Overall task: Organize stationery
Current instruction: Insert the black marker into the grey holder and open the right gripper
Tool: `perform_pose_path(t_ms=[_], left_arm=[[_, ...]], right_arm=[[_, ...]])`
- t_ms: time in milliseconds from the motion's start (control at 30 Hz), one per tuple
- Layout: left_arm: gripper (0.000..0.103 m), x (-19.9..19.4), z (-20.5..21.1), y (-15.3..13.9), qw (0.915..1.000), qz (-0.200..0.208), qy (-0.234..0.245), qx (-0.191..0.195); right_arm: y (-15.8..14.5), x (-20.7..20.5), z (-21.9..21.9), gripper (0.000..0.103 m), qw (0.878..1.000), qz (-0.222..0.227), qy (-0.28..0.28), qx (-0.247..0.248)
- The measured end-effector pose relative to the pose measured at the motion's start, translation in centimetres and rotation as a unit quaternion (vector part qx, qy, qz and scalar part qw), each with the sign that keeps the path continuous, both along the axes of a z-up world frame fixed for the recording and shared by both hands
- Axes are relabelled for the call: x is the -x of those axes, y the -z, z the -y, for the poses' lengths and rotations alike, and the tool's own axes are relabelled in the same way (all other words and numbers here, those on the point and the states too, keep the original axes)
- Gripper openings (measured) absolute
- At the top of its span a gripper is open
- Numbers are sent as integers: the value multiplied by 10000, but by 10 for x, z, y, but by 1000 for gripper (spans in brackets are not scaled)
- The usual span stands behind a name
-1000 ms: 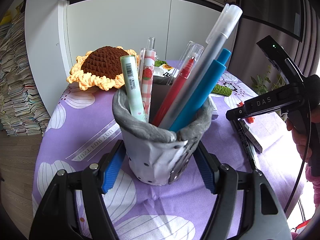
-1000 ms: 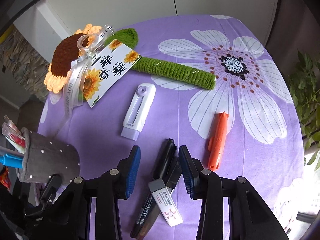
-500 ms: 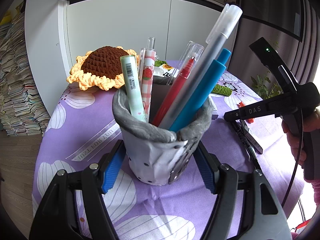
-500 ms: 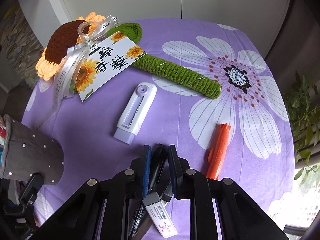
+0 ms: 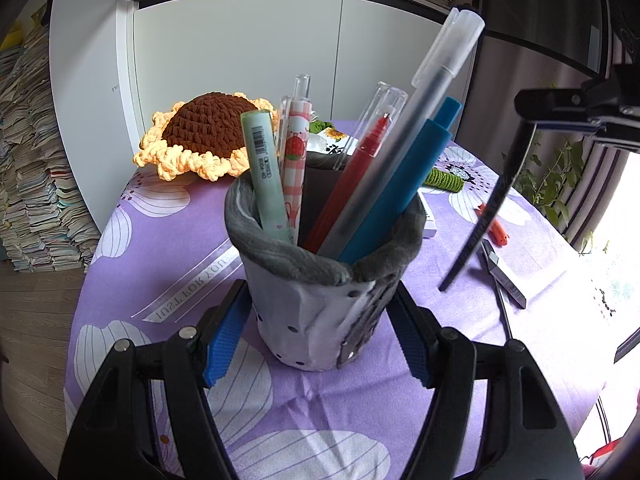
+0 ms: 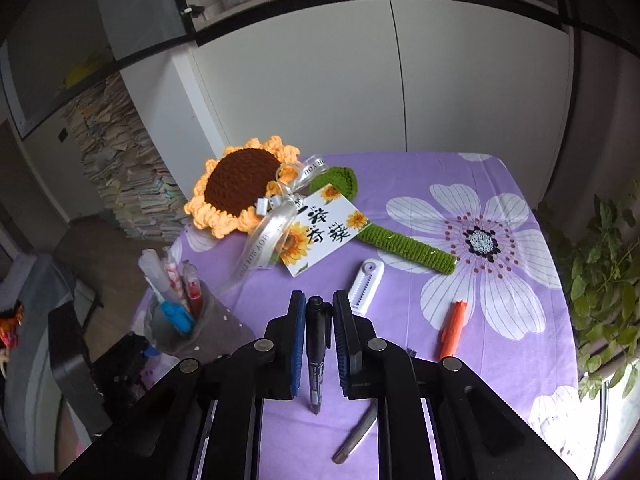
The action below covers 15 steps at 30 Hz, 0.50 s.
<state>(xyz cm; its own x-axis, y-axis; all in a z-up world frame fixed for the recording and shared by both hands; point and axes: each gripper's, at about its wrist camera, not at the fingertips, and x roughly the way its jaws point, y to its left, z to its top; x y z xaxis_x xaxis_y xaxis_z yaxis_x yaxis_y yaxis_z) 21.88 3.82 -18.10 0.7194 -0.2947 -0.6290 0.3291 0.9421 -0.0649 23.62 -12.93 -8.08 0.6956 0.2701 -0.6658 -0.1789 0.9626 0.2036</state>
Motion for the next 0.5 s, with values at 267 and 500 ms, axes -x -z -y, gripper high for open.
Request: perform_pose_path(t_ms=[267, 500], left_arm=[[69, 0, 0, 0, 10000, -2, 0, 0], [69, 0, 0, 0, 10000, -1, 0, 0]], right_arm=[[-54, 35, -21, 15, 9952, 870, -431, -114], [-82, 53, -35, 15, 9893, 1185, -816, -252]])
